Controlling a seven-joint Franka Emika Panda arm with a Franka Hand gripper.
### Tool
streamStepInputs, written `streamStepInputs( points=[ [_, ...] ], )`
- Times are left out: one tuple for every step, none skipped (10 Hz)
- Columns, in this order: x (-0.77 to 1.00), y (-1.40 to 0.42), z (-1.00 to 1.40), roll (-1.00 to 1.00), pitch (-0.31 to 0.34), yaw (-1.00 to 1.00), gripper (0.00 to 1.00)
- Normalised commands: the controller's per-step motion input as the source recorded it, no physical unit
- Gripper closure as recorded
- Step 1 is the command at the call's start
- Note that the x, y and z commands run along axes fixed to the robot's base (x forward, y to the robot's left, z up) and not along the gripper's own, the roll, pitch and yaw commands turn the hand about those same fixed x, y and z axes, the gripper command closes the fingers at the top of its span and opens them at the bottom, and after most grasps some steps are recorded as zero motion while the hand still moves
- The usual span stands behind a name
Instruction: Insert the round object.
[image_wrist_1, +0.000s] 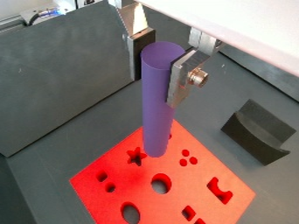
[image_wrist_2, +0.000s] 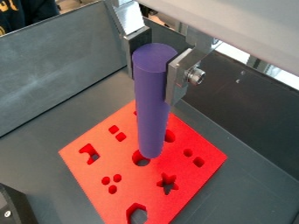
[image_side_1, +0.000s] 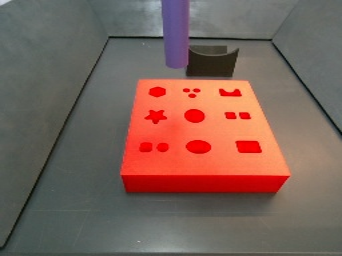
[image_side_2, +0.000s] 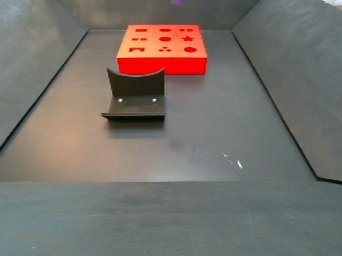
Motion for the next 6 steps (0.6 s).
streamStepInputs(
  points=[
    [0.31, 0.00, -0.48, 0.00, 0.000, -0.05, 1.00],
    [0.50, 0.00, -0.67, -0.04, 0.000, -0.06, 1.00],
    [0.57, 0.00, -0.74, -0.03, 0.000, -0.09, 1.00],
    [0.54, 0.00, -0.70, 0.00, -0.006, -0.11, 1.00],
    [0.43, 0.00, -0.67, 0.00, -0.037, -0.07, 1.00],
    [0.49, 0.00, -0.49, 0.09, 0.000, -0.05, 1.00]
  ],
)
